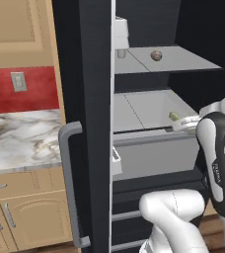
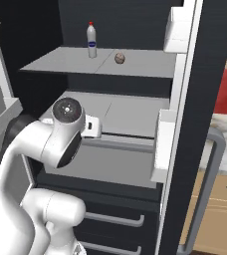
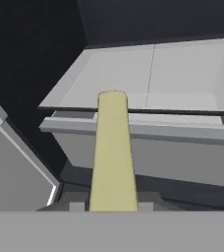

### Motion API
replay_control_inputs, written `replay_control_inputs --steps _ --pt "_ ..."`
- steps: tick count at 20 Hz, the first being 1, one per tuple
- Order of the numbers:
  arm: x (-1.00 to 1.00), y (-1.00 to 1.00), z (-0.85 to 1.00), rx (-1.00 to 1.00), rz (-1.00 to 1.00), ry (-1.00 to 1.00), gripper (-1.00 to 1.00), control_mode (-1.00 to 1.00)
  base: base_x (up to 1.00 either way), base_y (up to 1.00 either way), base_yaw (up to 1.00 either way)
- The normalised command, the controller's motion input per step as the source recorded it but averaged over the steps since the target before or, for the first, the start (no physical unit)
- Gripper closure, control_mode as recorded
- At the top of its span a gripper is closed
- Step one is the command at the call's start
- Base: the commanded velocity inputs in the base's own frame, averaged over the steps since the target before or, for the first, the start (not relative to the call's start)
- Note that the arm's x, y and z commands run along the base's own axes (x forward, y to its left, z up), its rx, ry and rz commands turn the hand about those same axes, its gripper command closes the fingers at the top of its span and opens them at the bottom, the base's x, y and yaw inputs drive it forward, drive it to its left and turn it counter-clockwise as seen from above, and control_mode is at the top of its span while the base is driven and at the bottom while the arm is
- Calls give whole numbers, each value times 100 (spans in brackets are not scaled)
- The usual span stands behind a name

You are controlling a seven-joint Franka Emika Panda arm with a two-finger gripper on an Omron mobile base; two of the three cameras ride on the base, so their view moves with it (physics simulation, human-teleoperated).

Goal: Pick the egg and butter from the fridge and place them by the bowl for mixing.

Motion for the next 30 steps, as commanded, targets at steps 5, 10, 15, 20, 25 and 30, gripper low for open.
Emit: replay_control_inputs --steps 5,10,15,20,25,30 --pt "-4 0 -10 0 0 0 100 -100 0 0 0" --pt "0 0 0 0 0 0 100 -100 0 0 0" --pt "0 0 0 0 0 0 100 -100 0 0 0" --pt "0 0 0 0 0 0 100 100 -41 0 -1" --pt "0 0 0 0 0 0 100 100 -67 0 0" --pt "0 0 0 0 0 0 100 100 -68 0 0"
